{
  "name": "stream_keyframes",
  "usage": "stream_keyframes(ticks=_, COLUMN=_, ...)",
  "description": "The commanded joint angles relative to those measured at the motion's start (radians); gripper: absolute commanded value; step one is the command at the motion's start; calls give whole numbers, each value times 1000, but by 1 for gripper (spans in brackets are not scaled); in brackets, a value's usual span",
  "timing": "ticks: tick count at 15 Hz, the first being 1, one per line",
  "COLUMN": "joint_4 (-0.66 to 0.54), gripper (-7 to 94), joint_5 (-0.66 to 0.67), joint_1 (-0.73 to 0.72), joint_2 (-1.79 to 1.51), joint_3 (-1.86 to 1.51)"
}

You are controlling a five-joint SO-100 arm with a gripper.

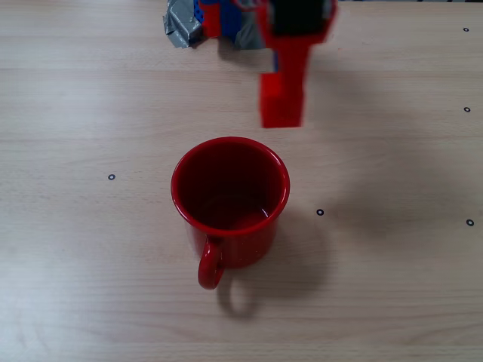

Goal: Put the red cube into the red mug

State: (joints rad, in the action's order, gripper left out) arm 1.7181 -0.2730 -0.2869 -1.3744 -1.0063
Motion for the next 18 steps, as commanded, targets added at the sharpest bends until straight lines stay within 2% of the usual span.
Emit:
stream_keyframes(ticks=1, joint_4=29, gripper=0, joint_5=35, joint_1=46, joint_2=-152, joint_3=117)
stream_keyframes(ticks=4, joint_4=31, gripper=0, joint_5=74, joint_1=117, joint_2=-173, joint_3=117)
stream_keyframes(ticks=8, joint_4=-8, gripper=0, joint_5=98, joint_1=143, joint_2=-146, joint_3=110)
stream_keyframes(ticks=13, joint_4=-330, gripper=0, joint_5=95, joint_1=146, joint_2=-173, joint_3=-222)
stream_keyframes(ticks=18, joint_4=-439, gripper=0, joint_5=92, joint_1=153, joint_2=-179, joint_3=-339)
